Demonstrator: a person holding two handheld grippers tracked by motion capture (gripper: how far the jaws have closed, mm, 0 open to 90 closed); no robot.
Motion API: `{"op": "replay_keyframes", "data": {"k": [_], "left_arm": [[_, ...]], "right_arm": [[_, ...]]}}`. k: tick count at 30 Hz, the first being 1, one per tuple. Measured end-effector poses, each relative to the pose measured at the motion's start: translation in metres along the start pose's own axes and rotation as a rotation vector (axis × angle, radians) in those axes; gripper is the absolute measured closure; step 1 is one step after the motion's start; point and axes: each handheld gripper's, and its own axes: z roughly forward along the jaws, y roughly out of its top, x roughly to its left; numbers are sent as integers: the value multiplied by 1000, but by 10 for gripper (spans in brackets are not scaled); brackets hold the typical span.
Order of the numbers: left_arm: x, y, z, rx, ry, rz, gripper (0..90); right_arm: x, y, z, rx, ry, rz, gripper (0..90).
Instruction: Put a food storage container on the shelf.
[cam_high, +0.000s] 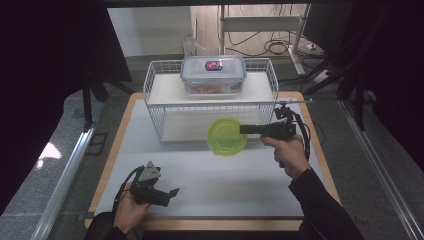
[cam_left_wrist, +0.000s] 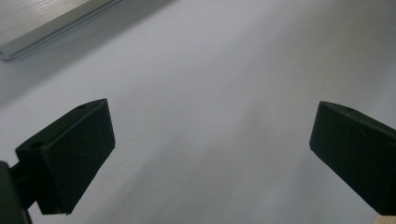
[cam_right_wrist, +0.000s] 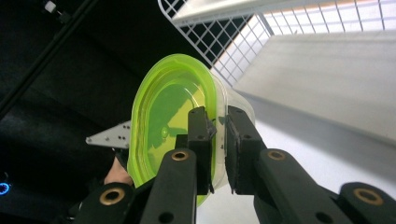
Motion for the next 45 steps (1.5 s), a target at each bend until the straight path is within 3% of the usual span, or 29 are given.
{"op": "replay_keyframes", "data": {"k": [14, 27, 34, 45], "left_arm": [[-2, 0, 2, 11, -14, 6, 6], [-2, 0, 2, 15, -14, 12, 8], [-2, 0, 2, 15, -18, 10, 7], [-2, 0, 1, 13, -25, 12, 7]], "right_arm": [[19, 48, -18, -56, 7, -9, 820], [36, 105, -23, -113, -71, -36, 820], [40, 135, -16, -145, -97, -29, 821], [41, 165, 4, -165, -130, -14, 821]]}}
